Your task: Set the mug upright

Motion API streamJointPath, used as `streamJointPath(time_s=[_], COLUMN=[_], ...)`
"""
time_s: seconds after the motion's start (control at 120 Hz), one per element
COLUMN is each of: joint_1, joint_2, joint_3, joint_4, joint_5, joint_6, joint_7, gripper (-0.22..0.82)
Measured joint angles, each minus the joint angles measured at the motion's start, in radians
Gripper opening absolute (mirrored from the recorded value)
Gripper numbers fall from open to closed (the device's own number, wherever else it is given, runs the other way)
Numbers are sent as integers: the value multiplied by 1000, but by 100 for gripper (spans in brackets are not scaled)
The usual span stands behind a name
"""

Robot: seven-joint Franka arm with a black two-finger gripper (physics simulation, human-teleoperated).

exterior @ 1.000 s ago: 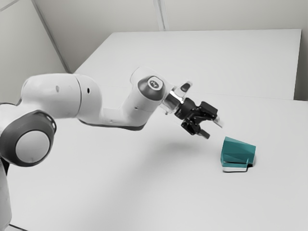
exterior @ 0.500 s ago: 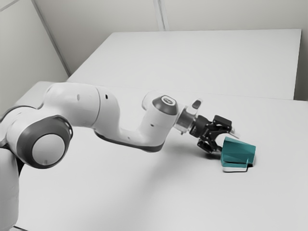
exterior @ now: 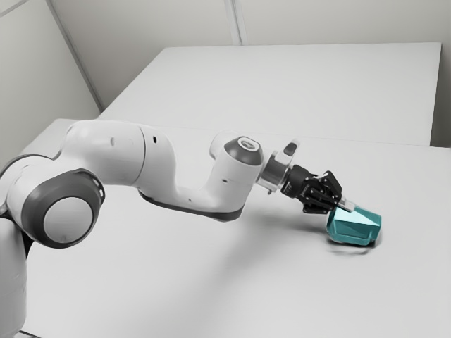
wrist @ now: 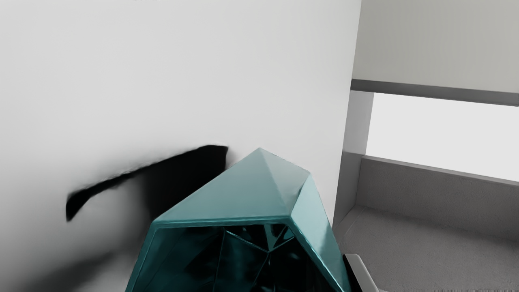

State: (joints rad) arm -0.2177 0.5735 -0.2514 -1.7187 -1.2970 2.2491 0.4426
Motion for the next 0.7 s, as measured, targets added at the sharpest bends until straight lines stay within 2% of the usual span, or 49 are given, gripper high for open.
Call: streamJointPath(time_s=[0.175, 0.333, 0.492, 0.7], joint_1=[0, 1, 9, 11], joint_2=[-19, -121, -248, -328], joint_3=[0, 21, 87, 188], joint_4=[-1, -10, 1, 40], joint_5=[7, 80, 454, 840], joint_6=[-1, -6, -37, -144], joint_7=[4, 1, -40, -97], gripper=[-16, -17, -17, -18])
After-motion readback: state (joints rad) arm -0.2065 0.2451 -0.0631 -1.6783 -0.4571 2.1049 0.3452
